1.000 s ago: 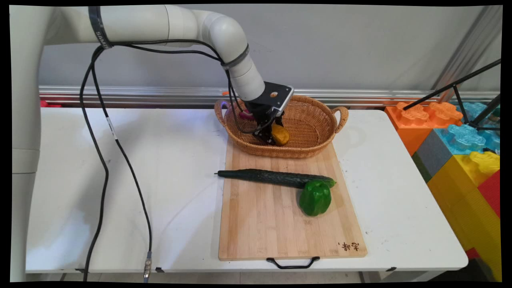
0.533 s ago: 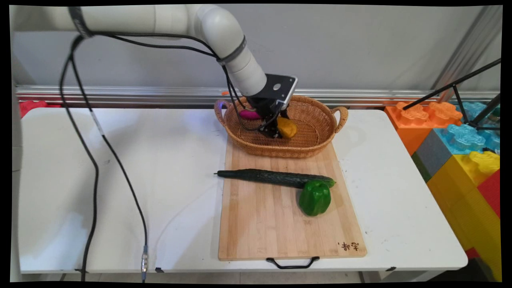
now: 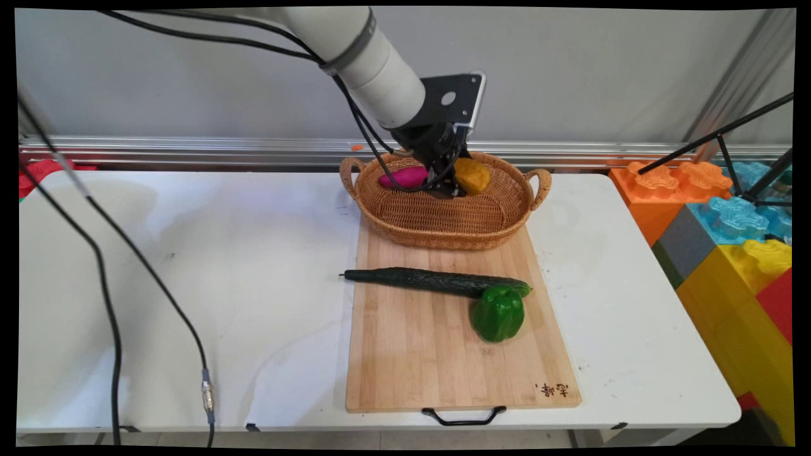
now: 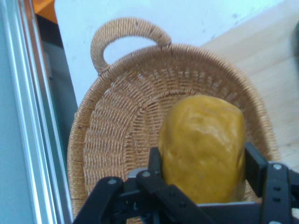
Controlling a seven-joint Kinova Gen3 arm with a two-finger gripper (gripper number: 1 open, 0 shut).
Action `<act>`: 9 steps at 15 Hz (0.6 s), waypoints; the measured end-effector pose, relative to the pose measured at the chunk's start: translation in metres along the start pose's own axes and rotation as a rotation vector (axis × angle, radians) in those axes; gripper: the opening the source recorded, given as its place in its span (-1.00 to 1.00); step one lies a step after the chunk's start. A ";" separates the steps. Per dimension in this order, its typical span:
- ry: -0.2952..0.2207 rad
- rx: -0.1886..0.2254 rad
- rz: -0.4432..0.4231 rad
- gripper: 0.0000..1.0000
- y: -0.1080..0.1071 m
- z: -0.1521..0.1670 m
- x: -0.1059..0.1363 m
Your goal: Place the picked object on the cutting board
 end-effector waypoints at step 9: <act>-0.034 -0.139 -0.154 -1.00 0.087 -0.054 0.028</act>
